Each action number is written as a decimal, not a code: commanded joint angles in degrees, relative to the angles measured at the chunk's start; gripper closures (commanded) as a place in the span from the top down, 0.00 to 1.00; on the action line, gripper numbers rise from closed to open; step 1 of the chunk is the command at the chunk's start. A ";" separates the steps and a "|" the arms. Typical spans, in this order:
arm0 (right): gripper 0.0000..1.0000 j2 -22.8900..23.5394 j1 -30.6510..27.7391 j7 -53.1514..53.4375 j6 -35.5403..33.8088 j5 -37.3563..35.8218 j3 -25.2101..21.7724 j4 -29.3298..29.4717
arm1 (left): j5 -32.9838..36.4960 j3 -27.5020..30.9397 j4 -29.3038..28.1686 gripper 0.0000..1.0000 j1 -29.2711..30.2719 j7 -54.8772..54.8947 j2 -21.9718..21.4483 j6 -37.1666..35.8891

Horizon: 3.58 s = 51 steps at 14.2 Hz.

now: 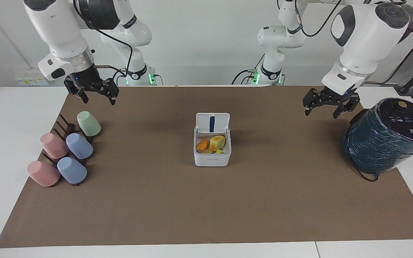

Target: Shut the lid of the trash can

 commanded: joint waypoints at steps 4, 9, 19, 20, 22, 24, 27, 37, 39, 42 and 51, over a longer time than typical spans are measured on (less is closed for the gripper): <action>1.00 -0.13 -0.08 -1.40 -0.11 1.13 -0.27 0.09 | 0.45 -0.71 -2.84 1.00 -1.05 0.11 -2.12 0.74; 1.00 -0.13 -0.08 -1.40 -0.11 1.13 -0.36 0.09 | 0.37 -0.71 -16.96 1.00 -9.91 -5.04 -9.40 2.66; 1.00 -0.13 -0.08 -1.49 -0.11 1.13 -0.27 0.09 | -2.71 -0.80 -33.59 0.31 -32.33 -35.20 -16.01 19.15; 1.00 -0.13 -0.08 -1.40 -0.11 1.13 -0.27 0.09 | -2.71 -0.80 -35.09 0.24 -33.56 -36.70 -15.32 23.72; 1.00 -0.13 -0.08 -1.40 -0.11 1.13 -0.27 0.09 | -2.71 -0.80 -36.94 0.16 -34.28 -37.94 -13.65 31.11; 1.00 -0.13 -0.08 -1.49 -0.11 1.13 -0.36 0.09 | -3.32 -0.80 -36.95 0.16 -34.28 -38.29 -11.98 35.78; 1.00 -0.13 -0.08 -1.40 -0.11 1.13 -0.36 0.09 | -5.61 -0.80 -36.60 0.16 -33.58 -38.38 -7.94 47.36; 1.00 -0.13 -0.08 -1.40 -0.11 1.13 -0.36 0.09 | -6.40 -0.80 -32.12 0.15 -29.97 -37.50 1.99 61.89; 1.00 -0.13 -0.08 -1.40 -0.11 1.13 -0.36 0.09 | -6.40 -0.71 -31.50 0.15 -30.23 -37.50 5.16 64.44; 1.00 -0.13 -0.08 -1.40 -0.11 1.13 -0.27 0.09 | -6.31 -0.71 -31.32 0.15 -30.15 -37.33 6.92 64.81; 1.00 -0.13 -0.08 -1.40 -0.11 1.13 -0.27 0.09 | -6.31 -0.45 -18.01 0.15 -28.84 -37.42 7.45 39.48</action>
